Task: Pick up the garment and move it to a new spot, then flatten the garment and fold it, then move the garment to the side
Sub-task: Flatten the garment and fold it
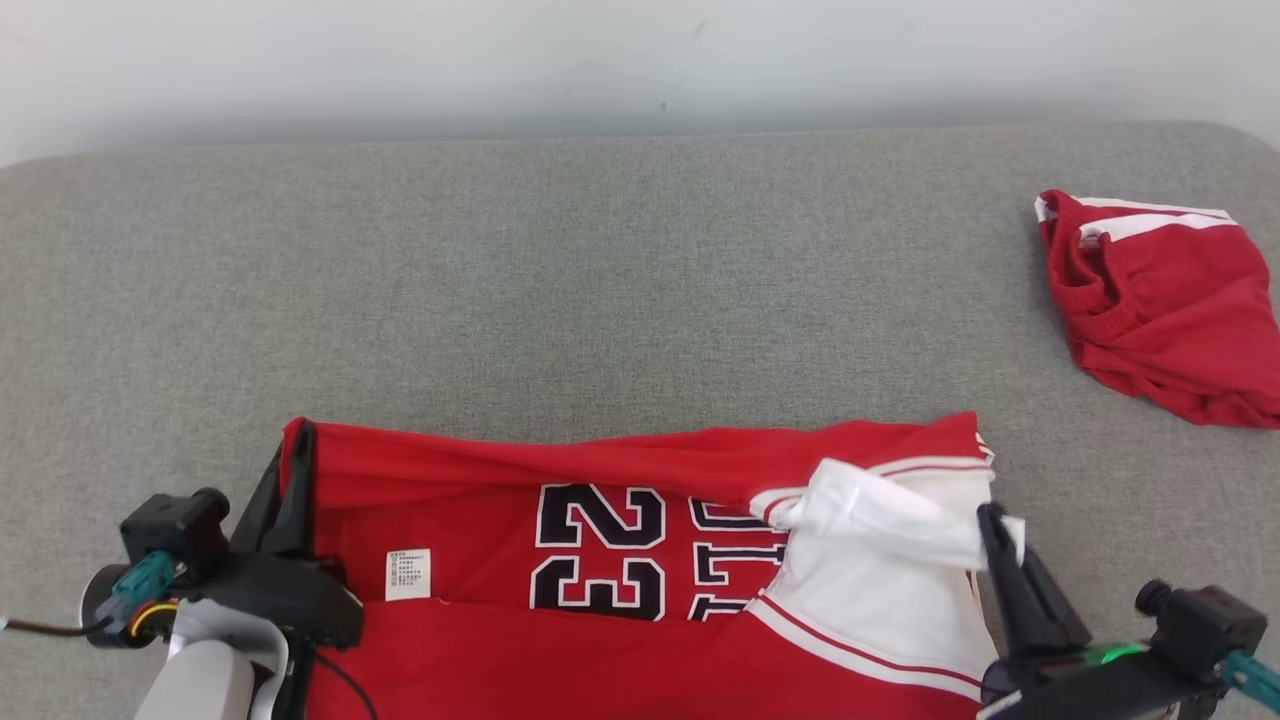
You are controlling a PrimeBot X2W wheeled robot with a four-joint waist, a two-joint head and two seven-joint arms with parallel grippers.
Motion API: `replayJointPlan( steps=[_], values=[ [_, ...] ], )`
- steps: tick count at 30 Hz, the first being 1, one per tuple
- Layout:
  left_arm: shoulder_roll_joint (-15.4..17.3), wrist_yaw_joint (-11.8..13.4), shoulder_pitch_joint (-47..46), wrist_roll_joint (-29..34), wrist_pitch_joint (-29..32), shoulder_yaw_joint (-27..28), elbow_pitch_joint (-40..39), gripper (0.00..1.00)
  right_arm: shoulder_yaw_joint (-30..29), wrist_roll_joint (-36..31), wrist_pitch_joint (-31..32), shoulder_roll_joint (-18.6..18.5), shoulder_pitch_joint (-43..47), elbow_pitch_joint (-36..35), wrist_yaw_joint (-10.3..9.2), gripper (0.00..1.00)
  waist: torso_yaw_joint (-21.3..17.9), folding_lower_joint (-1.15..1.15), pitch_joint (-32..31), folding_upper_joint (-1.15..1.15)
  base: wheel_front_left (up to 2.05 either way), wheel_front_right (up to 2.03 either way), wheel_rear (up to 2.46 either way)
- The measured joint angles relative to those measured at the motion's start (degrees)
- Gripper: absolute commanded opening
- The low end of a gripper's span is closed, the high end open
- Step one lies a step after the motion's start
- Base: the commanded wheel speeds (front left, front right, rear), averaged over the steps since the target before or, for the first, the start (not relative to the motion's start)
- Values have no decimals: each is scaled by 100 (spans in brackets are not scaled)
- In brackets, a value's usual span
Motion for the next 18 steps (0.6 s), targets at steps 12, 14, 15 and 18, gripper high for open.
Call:
replayJointPlan(
  steps=[12,14,15,18],
  values=[
    [-233,3,687,143,-1,279,-443,0,-247,-344,281,215,449,-20,0,0,-14,0,-144,0,0,0,0],
    [-269,3,723,156,0,316,-441,0,-279,-398,308,221,470,22,0,31,16,0,-161,0,0,0,0],
    [-275,3,733,167,-1,336,-415,28,-293,-404,301,226,470,22,0,63,28,0,-173,0,0,0,0],
    [-313,3,843,167,0,389,-388,100,-356,-394,246,282,520,15,0,100,54,1,-217,0,0,0,0]
  ],
)
